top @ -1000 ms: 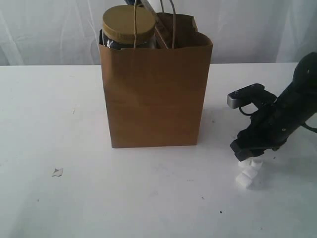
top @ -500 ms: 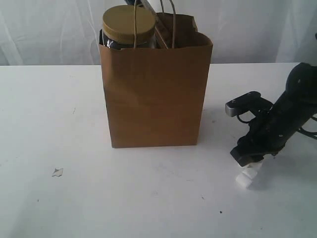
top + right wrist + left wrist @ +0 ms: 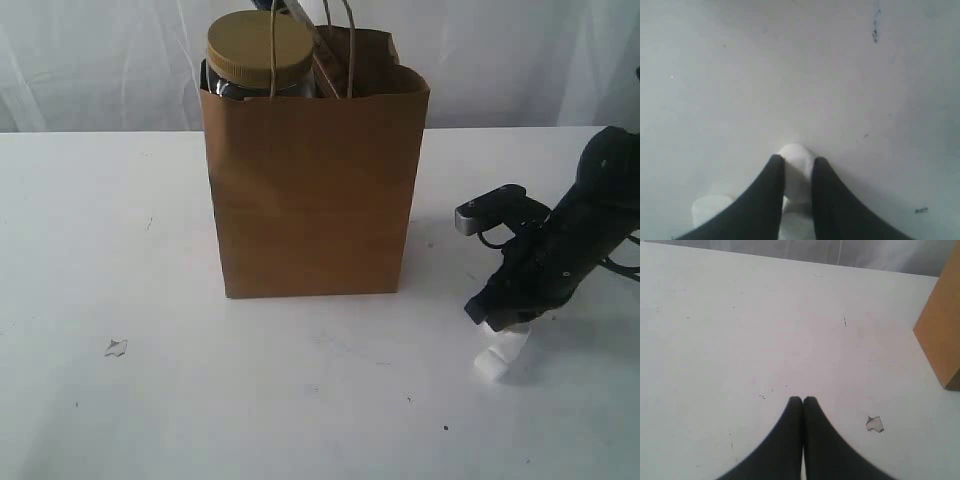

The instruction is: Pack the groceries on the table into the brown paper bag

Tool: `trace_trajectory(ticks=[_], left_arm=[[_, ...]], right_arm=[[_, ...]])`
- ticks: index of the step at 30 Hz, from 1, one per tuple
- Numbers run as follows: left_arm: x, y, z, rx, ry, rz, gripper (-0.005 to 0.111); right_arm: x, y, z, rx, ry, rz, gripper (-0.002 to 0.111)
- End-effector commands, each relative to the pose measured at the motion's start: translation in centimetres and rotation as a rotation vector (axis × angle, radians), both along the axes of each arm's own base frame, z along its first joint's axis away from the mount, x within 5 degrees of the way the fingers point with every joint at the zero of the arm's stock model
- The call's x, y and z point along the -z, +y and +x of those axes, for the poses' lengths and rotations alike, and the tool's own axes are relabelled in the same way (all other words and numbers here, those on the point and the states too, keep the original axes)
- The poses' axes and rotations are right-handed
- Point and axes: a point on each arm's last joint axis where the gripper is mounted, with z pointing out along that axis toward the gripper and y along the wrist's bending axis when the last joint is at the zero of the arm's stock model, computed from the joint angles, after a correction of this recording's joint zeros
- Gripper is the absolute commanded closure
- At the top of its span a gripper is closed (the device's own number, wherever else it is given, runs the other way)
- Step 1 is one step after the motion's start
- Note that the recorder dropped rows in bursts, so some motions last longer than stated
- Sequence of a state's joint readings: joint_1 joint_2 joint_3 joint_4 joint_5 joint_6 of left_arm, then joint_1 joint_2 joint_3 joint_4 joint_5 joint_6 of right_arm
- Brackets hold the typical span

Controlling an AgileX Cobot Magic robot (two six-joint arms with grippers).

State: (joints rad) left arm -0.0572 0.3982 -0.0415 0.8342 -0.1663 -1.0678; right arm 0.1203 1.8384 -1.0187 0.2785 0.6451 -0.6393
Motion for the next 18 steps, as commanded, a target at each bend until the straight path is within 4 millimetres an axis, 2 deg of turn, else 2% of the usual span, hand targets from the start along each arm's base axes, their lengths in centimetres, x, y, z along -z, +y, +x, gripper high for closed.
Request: trace_trajectory(ticks=[1,5,12,18], left_arm=[[0.1,0.0,-0.1,0.007,-0.003,0.006,0.107],[0.1,0.0,-0.1,0.007,-0.003,0.006,0.107],[0.1,0.0,-0.1,0.007,-0.003,0.006,0.107],[0.1,0.0,-0.1,0.007,-0.003,0.006,0.107]], right_arm=[[-1.9,0.1,0.3,0.012,-0.041,0.018,0.098],[-4.7,0.2,0.3,0.032,-0.103,0.037,0.102],[-8.6,-0.2,-0.3,0.074,-0.180,0.042,0.103],[-14.7,-1.8,1.0,0.236,-0.428,0.119,0.103]])
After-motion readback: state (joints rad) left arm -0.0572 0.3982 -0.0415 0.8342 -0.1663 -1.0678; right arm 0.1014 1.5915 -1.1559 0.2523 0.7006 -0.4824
